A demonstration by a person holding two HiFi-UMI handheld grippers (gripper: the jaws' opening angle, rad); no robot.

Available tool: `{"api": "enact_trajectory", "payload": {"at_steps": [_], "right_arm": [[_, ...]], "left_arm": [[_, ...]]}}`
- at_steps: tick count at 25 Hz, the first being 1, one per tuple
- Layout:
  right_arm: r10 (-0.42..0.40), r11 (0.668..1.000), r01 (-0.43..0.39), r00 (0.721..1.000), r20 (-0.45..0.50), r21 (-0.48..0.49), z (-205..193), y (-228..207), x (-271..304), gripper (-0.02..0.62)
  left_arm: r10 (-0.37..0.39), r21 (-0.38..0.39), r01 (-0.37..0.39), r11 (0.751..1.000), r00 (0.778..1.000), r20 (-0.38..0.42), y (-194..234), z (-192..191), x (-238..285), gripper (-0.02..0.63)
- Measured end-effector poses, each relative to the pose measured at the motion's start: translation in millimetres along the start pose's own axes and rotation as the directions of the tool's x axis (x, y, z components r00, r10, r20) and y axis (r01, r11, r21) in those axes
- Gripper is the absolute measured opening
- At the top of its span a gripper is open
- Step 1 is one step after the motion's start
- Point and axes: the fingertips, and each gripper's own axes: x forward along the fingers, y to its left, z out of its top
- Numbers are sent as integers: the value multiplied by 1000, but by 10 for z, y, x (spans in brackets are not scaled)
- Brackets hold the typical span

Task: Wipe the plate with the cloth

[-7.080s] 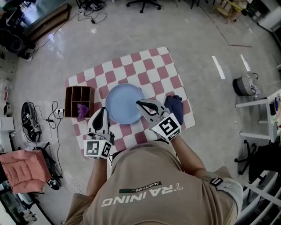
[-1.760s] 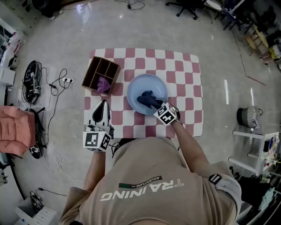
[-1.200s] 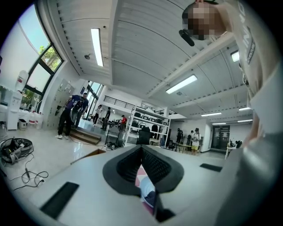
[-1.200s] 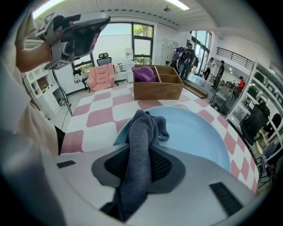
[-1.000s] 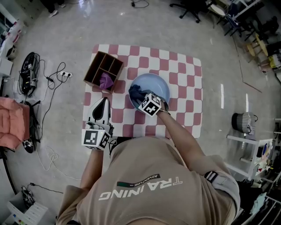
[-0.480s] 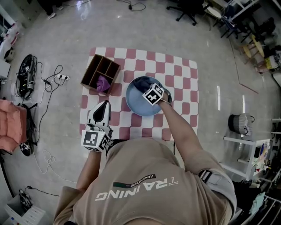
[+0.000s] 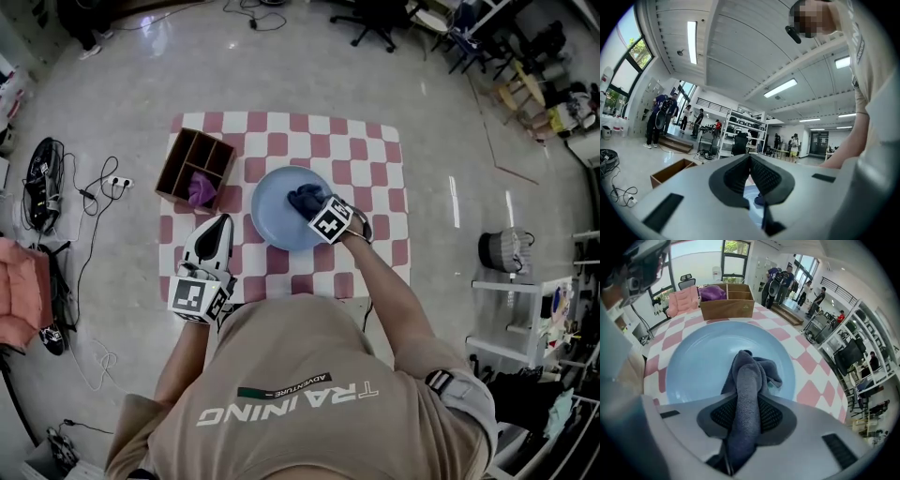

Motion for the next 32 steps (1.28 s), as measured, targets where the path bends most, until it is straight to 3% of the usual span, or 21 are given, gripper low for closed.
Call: {"api": "enact_trajectory", "payload": {"at_steps": [5,9,20,28,32], "right_arm": [[106,991,-109,993,49,79,-56,510,-124,115],[158,986,-161,985,71,33,124,854,-104,115],[162,980,-128,959,233,-154,1141,984,-358,115],[205,937,-143,964,171,-318,1345,1054,-85,115],[216,931,-155,964,156,-331,1383,989,-3,115]], "left_arm": [[-32,-7,32,999,999,5,-57,13,73,12],[-59,-12,59,998,998,5,-93,-1,131,12],[-11,-25,11,1000,1000,22,120,30,90,12],[51,-32,-50,998,998,30,245,6,25,12],[76,-18,-75,997,997,25,260,24,-26,12]]}}
